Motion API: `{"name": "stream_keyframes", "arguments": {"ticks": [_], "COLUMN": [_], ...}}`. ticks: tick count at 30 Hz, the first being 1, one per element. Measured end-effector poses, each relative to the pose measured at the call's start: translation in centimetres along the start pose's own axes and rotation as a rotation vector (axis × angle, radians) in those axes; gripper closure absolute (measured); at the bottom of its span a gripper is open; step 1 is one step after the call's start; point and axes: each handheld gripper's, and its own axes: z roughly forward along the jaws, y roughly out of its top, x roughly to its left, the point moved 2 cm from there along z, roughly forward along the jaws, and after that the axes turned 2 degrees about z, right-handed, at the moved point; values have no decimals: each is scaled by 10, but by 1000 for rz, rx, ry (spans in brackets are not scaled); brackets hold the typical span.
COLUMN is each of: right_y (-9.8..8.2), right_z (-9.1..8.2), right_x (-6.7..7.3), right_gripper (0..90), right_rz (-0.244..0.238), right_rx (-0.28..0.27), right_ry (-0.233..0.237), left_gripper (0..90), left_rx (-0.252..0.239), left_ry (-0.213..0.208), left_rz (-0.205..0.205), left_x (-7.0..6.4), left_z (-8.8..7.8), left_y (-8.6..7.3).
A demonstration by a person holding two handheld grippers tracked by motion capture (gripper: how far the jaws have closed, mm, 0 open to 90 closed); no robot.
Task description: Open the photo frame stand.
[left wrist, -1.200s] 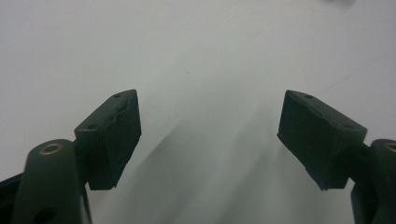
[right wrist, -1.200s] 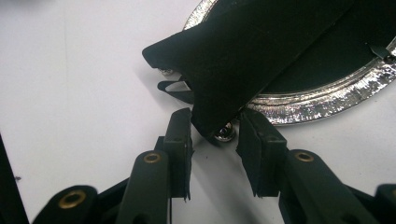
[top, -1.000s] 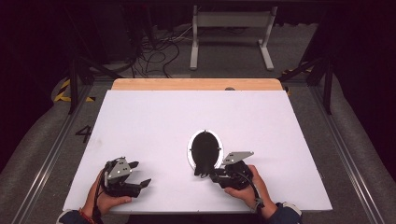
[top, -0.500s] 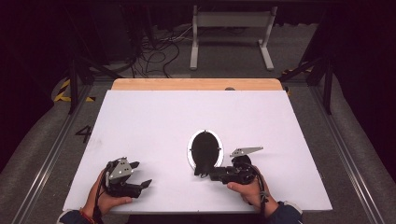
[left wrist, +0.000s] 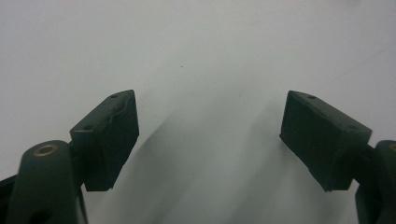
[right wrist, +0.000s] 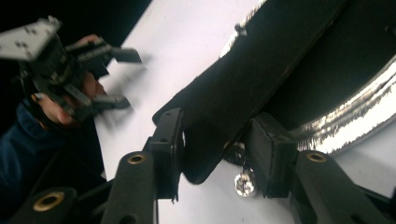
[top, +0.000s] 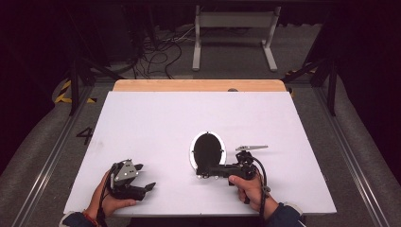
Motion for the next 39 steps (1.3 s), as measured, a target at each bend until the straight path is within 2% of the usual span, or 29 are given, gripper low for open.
{"name": "stream_keyframes", "arguments": {"ticks": [3, 8, 10, 13, 16, 20, 22, 24, 30, 32, 33, 35, 38, 39], "right_y": [4, 8, 10, 14, 16, 19, 20, 21, 21, 21, 21, 22, 22, 22], "right_z": [0, 3, 6, 9, 11, 14, 14, 14, 12, 11, 10, 9, 7, 7], "right_x": [-3, -8, -10, -14, -15, -16, -16, -16, -14, -13, -12, -11, -8, -7], "right_gripper": [526, 528, 524, 522, 523, 533, 540, 551, 576, 581, 587, 591, 605, 607], "right_rz": [35, 81, 93, 100, 108, 80, 64, 40, -2, -19, -35, -52, -119, -136], "right_rx": [-19, -48, -51, -60, -59, -53, -49, -41, -37, -28, -27, -23, -16, -14], "right_ry": [10, 24, 35, 62, 65, 57, 58, 66, 64, 64, 64, 63, 61, 59], "left_gripper": [199, 198, 197, 197, 197, 191, 189, 189, 186, 185, 185, 185, 181, 177], "left_rx": [1, -35, -52, -53, -55, -63, -66, -58, -66, -58, -67, -71, -80, -80], "left_ry": [-1, -7, -24, -32, -33, -55, -56, -61, -89, -103, -126, -135, -189, -189], "left_rz": [-7, -16, -26, -21, -25, -23, -23, -5, -19, -20, -26, -22, -30, -30], "left_x": [0, 3, 3, 6, 7, 9, 9, 13, 21, 22, 24, 25, 24, 24], "left_z": [3, 8, 11, 17, 22, 36, 39, 50, 69, 71, 76, 77, 81, 81], "left_y": [3, 15, 20, 28, 33, 49, 52, 63, 82, 84, 90, 92, 96, 96]}}
